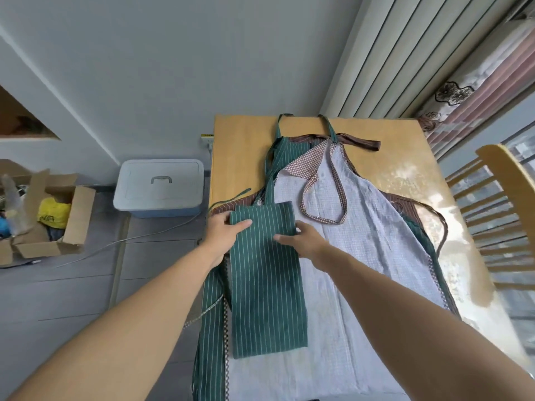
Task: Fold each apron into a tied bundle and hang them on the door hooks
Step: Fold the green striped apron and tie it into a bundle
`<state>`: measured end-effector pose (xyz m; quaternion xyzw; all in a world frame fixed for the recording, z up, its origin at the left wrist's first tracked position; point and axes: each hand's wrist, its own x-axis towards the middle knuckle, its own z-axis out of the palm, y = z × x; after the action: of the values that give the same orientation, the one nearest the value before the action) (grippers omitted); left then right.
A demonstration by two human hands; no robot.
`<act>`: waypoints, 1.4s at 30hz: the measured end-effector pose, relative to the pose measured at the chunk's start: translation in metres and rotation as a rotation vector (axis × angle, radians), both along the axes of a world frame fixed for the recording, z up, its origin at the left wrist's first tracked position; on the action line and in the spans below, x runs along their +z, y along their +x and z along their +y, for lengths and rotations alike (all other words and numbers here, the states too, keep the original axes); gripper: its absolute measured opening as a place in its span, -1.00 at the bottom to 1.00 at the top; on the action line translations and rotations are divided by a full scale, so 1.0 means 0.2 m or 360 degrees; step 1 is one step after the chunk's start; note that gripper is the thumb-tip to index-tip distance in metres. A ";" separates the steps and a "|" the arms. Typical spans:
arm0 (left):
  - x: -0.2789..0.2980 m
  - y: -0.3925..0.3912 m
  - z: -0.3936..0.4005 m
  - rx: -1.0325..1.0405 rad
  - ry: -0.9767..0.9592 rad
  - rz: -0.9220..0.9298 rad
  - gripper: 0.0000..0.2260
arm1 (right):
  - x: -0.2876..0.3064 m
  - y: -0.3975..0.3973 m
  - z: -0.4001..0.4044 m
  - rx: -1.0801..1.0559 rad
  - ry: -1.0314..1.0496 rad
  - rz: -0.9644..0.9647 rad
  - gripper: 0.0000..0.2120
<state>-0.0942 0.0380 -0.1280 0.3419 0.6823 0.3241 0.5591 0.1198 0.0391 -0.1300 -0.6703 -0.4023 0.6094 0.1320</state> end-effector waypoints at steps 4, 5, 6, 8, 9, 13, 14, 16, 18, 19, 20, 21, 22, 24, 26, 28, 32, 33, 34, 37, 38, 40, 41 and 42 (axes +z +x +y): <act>-0.13 0.02 0.14 -0.0015 -0.0071 0.0103 -0.38 | -0.16 0.01 0.06 0.0181 -0.0043 -0.0252 -0.49; -0.16 0.02 0.17 -0.0031 -0.0089 0.0147 -0.45 | -0.19 0.01 0.08 0.0201 -0.0042 -0.0304 -0.49; -0.18 0.02 0.17 -0.0071 -0.0107 0.0216 -0.50 | -0.20 0.01 0.08 0.0207 -0.0051 -0.0334 -0.48; -0.23 0.02 0.20 -0.0107 -0.0143 0.0345 -0.56 | -0.24 0.01 0.09 0.0229 -0.0060 -0.0357 -0.48; -0.25 0.02 0.21 -0.0098 -0.0163 0.0380 -0.57 | -0.26 0.02 0.09 0.0243 -0.0060 -0.0375 -0.48; -0.31 0.01 0.25 -0.0067 -0.0104 0.0410 -0.61 | -0.30 0.03 0.10 0.0239 -0.0053 -0.0386 -0.46; -0.33 0.01 0.26 -0.0052 -0.0078 0.0425 -0.62 | -0.31 0.03 0.11 0.0236 -0.0043 -0.0379 -0.50; -0.38 0.01 0.28 -0.0009 -0.0045 0.0475 -0.63 | -0.32 0.03 0.11 0.0253 -0.0009 -0.0401 -0.58; -0.41 0.01 0.29 0.0047 -0.0067 0.0549 -0.64 | -0.33 0.02 0.11 0.0303 0.0040 -0.0484 -0.59; -0.43 0.01 0.29 0.0063 -0.0087 0.0587 -0.62 | -0.32 0.02 0.11 0.0315 0.0058 -0.0525 -0.59; -0.43 0.01 0.29 0.0045 -0.0107 0.0641 -0.61 | -0.33 0.02 0.11 0.0319 0.0077 -0.0560 -0.59; -0.42 0.02 0.30 -0.0009 -0.0108 0.0718 -0.59 | -0.32 0.01 0.10 0.0328 0.0100 -0.0593 -0.60; -0.40 0.03 0.30 -0.0057 -0.0114 0.0792 -0.57 | -0.32 0.00 0.09 0.0340 0.0116 -0.0626 -0.61; -0.34 0.05 0.28 -0.0061 -0.0052 0.0867 -0.46 | -0.30 -0.01 0.07 0.0345 0.0148 -0.0692 -0.60; -0.31 0.06 0.21 -0.0231 0.0307 0.1211 -0.38 | -0.27 -0.01 0.03 0.0390 0.0358 -0.0870 -0.54; -0.33 0.06 0.09 -0.0689 0.0746 0.1488 -0.48 | -0.28 -0.01 -0.05 0.0533 0.0905 -0.1121 -0.55; -0.45 0.04 -0.11 -0.1507 0.0820 0.1666 -0.46 | -0.38 -0.10 -0.26 0.1112 0.1442 -0.1106 -0.50; -0.47 0.02 -0.13 -0.1566 0.0678 0.1726 -0.36 | -0.42 -0.11 -0.32 0.1208 0.1359 -0.1101 -0.51; -0.49 -0.01 -0.14 -0.1577 0.0545 0.1775 -0.27 | -0.46 -0.11 -0.36 0.1260 0.1223 -0.1125 -0.48; -0.51 -0.05 -0.08 -0.1660 0.0301 0.1770 0.00 | -0.55 -0.01 -0.42 0.1371 0.1034 -0.1251 -0.31; -0.50 -0.06 -0.04 -0.1705 0.0264 0.1744 0.10 | -0.55 0.02 -0.41 0.1419 0.1031 -0.1272 -0.29; -0.49 -0.07 0.04 -0.1788 0.0215 0.1692 0.23 | -0.56 0.04 -0.40 0.1489 0.1035 -0.1294 -0.28; -0.49 -0.08 0.07 -0.1799 0.0197 0.1660 0.25 | -0.55 0.04 -0.40 0.1506 0.1033 -0.1305 -0.28; -0.49 -0.09 0.10 -0.1784 0.0184 0.1626 0.24 | -0.55 0.04 -0.40 0.1507 0.1025 -0.1306 -0.28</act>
<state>-0.1123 0.0582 -0.2261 0.7736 0.5625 -0.1716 0.2360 0.1272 -0.0410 -0.2403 -0.5266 -0.8285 0.1498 -0.1179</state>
